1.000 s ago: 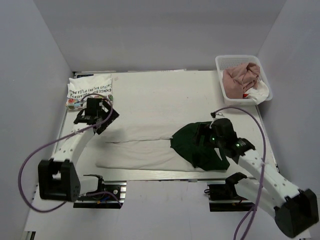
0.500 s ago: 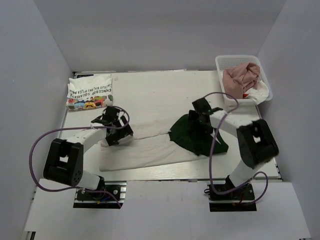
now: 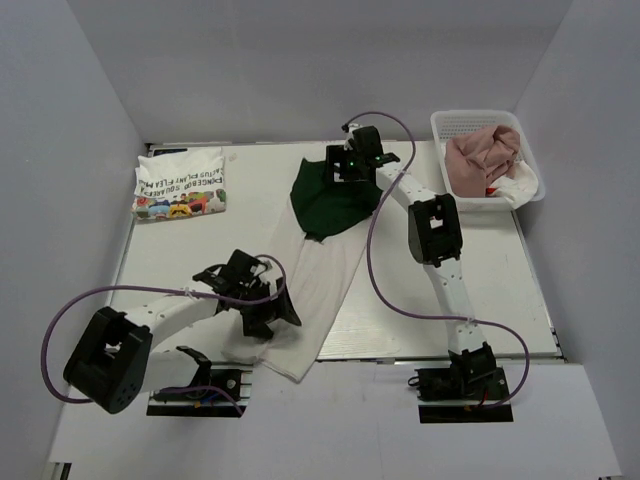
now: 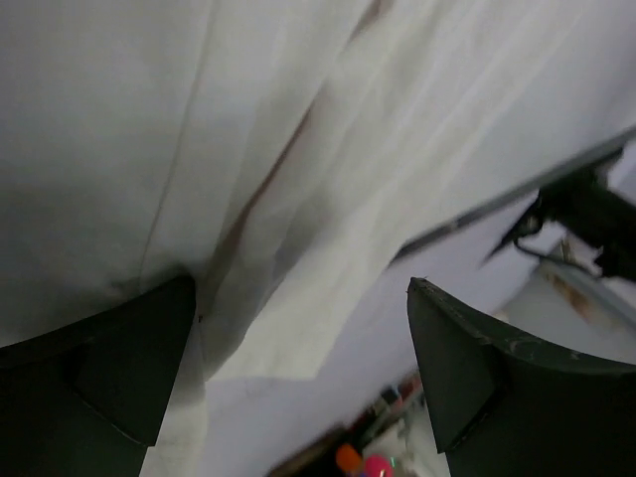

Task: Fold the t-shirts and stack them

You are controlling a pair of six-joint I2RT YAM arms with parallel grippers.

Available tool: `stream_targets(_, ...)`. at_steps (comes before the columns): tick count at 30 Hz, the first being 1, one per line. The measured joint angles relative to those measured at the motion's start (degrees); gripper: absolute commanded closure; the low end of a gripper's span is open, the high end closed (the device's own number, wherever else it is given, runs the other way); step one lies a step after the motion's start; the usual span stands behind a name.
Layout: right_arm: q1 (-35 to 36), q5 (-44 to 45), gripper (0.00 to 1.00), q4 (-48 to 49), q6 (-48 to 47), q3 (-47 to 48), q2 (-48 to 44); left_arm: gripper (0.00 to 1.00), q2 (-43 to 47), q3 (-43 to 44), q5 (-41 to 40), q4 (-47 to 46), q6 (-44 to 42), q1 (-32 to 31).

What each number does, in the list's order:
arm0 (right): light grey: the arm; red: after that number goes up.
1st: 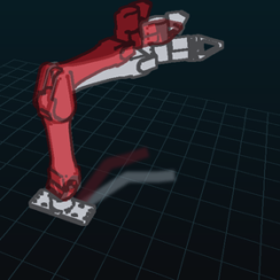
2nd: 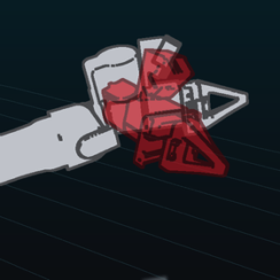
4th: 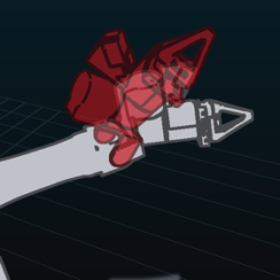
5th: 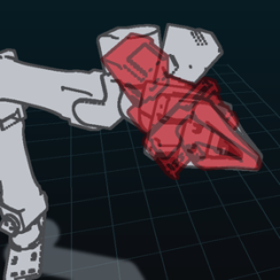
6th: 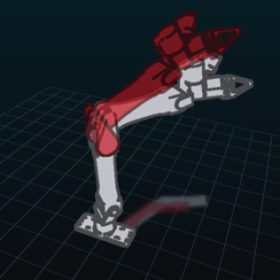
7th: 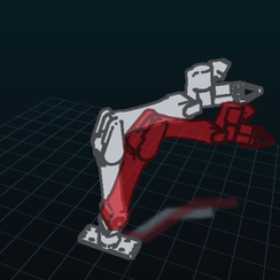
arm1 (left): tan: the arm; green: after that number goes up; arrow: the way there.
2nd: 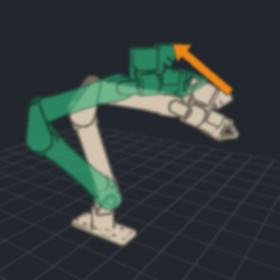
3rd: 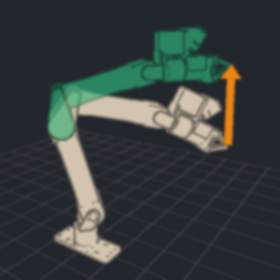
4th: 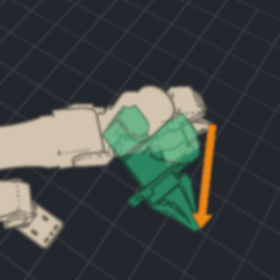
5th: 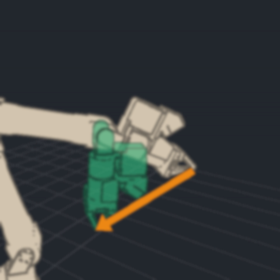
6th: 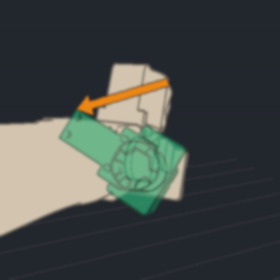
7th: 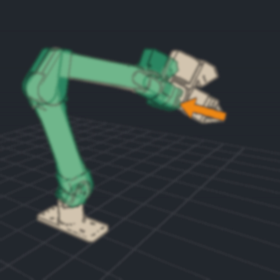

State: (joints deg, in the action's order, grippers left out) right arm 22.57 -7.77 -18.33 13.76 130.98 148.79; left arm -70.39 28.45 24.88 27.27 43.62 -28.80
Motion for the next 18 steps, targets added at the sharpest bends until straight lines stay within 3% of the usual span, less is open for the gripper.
stream_targets(3, 0.09, -5.29, 0.10, 4.87, -1.60, -4.55, -1.20, 0.00, -0.87, 0.81, 3.69, 3.32, 1.07, -3.72)
stream_targets(7, 0.26, -6.49, 0.10, 4.74, -3.08, -7.23, -3.37, 0.00, -4.24, 6.34, 1.57, 9.05, -0.13, -8.11)
stream_targets(13, 2.73, -0.24, 0.10, -0.59, -8.00, -7.65, -7.13, 0.00, -10.21, 20.57, -6.05, 14.84, -5.44, -12.17)
stream_targets(18, 7.32, 5.40, 0.10, -3.43, -7.48, -16.26, -15.89, 0.00, -12.41, 25.00, -12.13, 14.86, -9.81, -12.70)
